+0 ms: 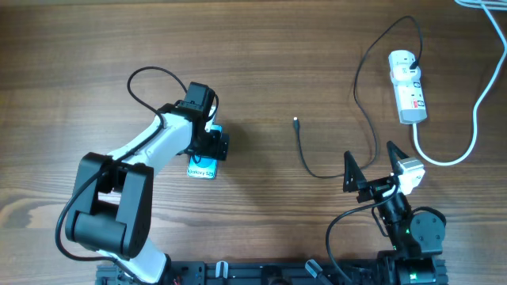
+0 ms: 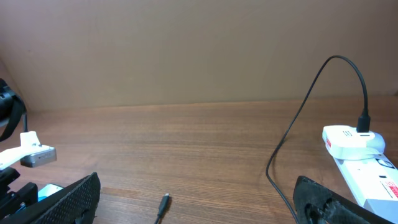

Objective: Plug charger to phone and switch on socket
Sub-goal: 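Lower the left gripper and grasp the phone by its top edge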

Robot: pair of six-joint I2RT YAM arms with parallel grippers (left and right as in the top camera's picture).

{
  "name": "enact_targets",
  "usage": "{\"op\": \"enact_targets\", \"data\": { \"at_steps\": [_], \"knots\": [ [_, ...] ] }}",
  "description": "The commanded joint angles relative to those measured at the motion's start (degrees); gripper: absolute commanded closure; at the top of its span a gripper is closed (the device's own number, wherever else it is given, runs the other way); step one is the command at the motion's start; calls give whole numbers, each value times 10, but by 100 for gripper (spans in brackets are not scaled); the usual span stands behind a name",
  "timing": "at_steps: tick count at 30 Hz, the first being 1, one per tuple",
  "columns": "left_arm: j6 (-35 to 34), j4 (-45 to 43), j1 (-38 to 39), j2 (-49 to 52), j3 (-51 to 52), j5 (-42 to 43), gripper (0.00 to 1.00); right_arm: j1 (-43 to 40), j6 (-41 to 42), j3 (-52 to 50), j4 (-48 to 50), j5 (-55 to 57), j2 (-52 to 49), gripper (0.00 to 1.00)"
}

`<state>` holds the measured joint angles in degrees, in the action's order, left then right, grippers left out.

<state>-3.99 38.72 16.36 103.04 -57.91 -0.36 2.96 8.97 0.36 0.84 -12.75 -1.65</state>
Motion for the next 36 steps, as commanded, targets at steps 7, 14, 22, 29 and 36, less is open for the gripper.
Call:
{"op": "enact_targets", "data": {
  "at_steps": [7, 14, 22, 29, 36],
  "knots": [
    [-10, 11, 0, 36, 37, 26, 0, 2, 1, -1, 1, 7, 3, 0],
    [-10, 9, 11, 37, 37, 26, 0, 2, 1, -1, 1, 7, 3, 0],
    [-10, 9, 11, 37, 37, 26, 30, 2, 0, -1, 1, 7, 3, 0],
    [-10, 14, 10, 36, 37, 26, 38, 2, 1, -1, 1, 7, 3, 0],
    [-10, 44, 11, 29, -11, 26, 43, 2, 0, -1, 1, 7, 3, 0]
  ]
}}
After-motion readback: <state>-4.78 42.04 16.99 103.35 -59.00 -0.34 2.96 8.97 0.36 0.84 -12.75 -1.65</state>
